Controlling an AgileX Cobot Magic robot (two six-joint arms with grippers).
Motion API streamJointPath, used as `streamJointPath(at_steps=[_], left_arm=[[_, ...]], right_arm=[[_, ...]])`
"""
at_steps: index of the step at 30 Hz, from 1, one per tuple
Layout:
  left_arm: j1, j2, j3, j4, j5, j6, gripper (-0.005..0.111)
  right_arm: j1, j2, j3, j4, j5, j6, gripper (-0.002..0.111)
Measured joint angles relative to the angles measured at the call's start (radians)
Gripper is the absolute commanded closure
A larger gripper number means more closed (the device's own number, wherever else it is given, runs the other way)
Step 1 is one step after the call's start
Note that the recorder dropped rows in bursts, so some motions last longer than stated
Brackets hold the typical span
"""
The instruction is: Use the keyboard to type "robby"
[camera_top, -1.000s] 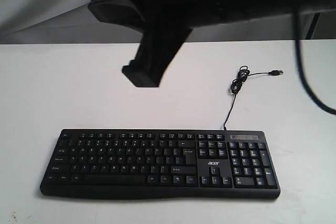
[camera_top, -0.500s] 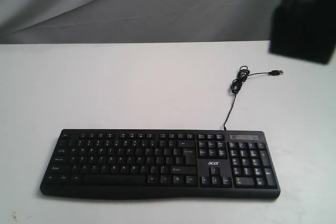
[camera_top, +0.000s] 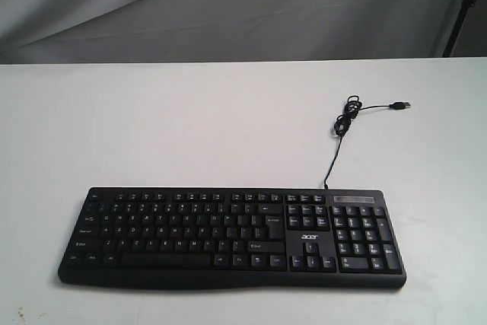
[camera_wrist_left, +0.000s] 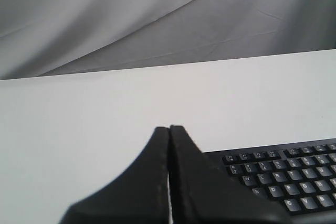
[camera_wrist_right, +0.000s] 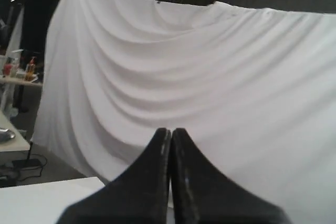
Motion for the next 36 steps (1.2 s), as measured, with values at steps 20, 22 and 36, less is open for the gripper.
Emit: streamJointPath(at_steps=[20, 22, 36], left_arm=[[0.0, 0.0, 0.0, 0.0, 0.0, 0.0, 0.107], [0.0, 0.0, 0.0, 0.0, 0.0, 0.0, 0.107], [0.0, 0.0, 0.0, 0.0, 0.0, 0.0, 0.107]], right_arm=[[-0.63, -0.556, 0.738, 0.106, -0.264, 0.518, 0.108], [-0.653, -0.597, 0.759, 0.08, -0.275, 0.569, 0.108], [-0.72, -0.732, 0.965, -0.649, -0.162, 0.931, 0.108]])
